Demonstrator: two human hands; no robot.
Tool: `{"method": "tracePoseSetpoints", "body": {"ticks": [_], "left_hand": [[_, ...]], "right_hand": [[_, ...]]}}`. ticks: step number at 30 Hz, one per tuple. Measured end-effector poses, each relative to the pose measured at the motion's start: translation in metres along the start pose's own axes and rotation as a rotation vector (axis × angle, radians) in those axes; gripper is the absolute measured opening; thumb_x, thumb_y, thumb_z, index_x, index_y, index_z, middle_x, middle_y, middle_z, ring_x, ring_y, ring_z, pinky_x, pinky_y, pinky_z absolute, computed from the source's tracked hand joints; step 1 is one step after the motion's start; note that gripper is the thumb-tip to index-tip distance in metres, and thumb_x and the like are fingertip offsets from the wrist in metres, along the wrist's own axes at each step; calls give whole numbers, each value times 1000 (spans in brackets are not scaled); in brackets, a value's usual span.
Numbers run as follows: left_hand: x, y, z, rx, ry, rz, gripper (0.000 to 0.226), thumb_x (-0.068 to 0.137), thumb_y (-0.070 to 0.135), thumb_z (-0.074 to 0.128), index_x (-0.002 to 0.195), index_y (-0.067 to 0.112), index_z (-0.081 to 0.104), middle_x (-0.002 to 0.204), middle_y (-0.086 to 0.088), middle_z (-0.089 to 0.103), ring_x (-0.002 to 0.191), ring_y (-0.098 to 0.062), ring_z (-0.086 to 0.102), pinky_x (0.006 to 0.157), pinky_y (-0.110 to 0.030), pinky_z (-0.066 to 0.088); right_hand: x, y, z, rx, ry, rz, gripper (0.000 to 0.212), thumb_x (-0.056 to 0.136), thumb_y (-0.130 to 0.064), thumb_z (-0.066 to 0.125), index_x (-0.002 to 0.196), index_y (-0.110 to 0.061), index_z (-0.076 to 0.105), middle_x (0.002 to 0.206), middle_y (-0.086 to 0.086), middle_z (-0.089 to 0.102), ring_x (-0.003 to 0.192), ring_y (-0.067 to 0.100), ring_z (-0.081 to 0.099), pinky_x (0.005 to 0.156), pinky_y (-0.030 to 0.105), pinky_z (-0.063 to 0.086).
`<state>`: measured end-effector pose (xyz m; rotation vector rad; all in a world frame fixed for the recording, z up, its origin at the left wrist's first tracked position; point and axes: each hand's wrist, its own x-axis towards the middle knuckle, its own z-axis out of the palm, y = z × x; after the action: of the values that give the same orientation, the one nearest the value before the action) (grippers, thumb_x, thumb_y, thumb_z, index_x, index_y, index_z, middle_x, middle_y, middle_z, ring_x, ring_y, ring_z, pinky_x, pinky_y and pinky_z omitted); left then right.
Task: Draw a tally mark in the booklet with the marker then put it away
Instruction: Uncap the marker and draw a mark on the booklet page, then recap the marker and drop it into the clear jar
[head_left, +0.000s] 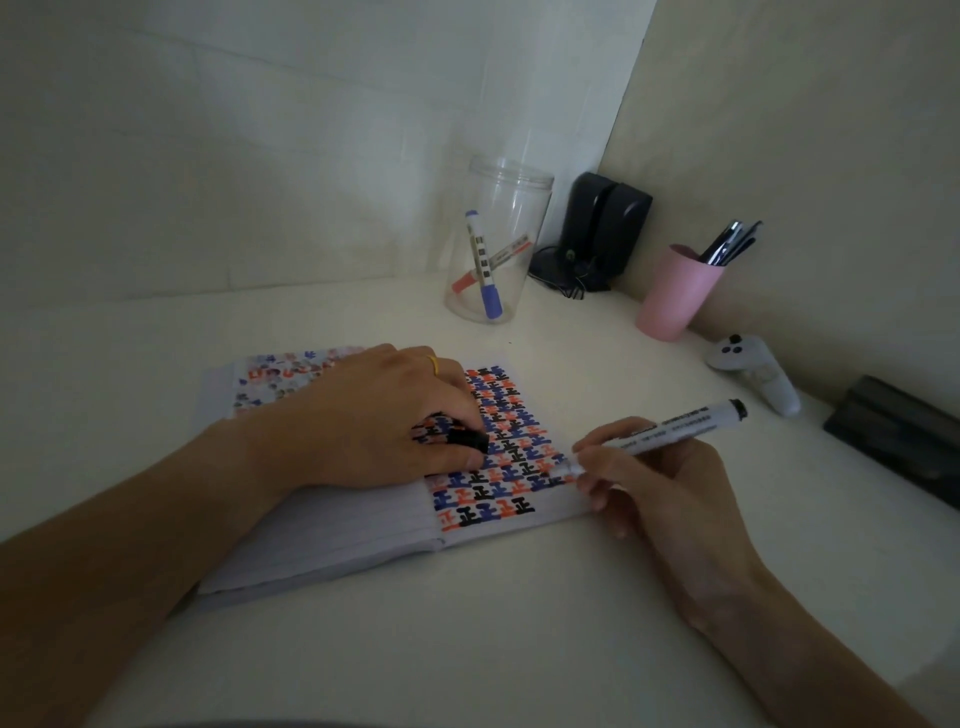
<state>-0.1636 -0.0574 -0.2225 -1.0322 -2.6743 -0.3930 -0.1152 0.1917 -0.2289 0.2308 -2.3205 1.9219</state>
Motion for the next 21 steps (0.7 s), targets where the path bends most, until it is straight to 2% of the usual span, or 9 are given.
{"method": "tracePoseSetpoints", "body": {"ticks": [6,10,12,14,16,19,21], "left_hand": [[0,1,0,-50,-9,-14,39,91,64,42,108,38,66,111,17,62,98,-3,53,86,-37,47],[0,0,2,-35,2,-33,40,95,60,37,108,35,65,115,18,62,98,-2,52,88,-36,45],[0,0,4,-14,17,-45,43,97,59,31,103,32,64,106,14,64,92,-4,53,85,-33,44],[2,0,5,-58,81,-97,48,98,58,23,94,27,59,90,10,62,82,-5,53,79,-28,42],[3,-1,6,-139,176,-166,47,98,57,17,82,31,52,77,8,58,73,-7,54,72,-24,40],[6,-5,3,-220,341,-224,37,96,49,14,72,35,39,65,5,54,59,-15,53,63,-34,44],[7,-10,3,-298,432,-270,41,95,49,17,74,29,45,63,3,54,56,-18,53,60,-41,47]], "right_hand": [[58,-27,12,149,129,18,7,88,-4,65,86,-8,70,66,5,64,56,15,54,45,23,43],[96,-15,36,303,144,111,2,86,-8,68,87,-9,69,71,6,64,60,16,55,50,25,44],[101,0,43,350,169,119,6,83,-10,73,88,-6,72,67,6,64,59,17,53,50,26,44],[103,10,44,355,175,103,12,82,-10,76,93,-4,74,64,5,62,57,16,52,51,27,44],[104,13,41,383,143,90,16,83,-7,75,98,-2,75,65,6,63,58,16,55,54,28,47],[106,16,38,508,111,99,19,90,-10,63,100,0,76,68,9,66,61,18,58,59,30,50],[106,15,37,570,106,121,25,92,-14,56,96,-1,77,66,10,65,59,20,58,59,31,48]]}}
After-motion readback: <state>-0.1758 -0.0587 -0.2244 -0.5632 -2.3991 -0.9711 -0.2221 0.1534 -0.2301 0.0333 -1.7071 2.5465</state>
